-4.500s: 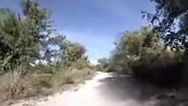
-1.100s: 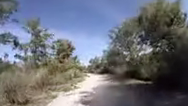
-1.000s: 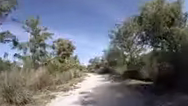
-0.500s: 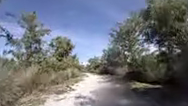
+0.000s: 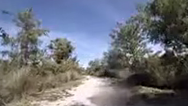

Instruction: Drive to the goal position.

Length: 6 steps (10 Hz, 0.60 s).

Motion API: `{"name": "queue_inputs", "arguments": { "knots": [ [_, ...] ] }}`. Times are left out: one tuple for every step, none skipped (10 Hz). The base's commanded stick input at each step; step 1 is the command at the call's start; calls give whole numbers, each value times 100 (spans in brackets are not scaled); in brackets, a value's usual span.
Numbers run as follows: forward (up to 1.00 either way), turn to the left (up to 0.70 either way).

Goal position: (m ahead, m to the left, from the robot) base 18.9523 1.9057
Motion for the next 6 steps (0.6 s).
{"name": "queue_inputs", "arguments": {
  "knots": [
    [70, -12],
    [70, 0],
    [70, 0],
    [70, 0],
    [70, 0],
    [70, 0]
  ]
}}
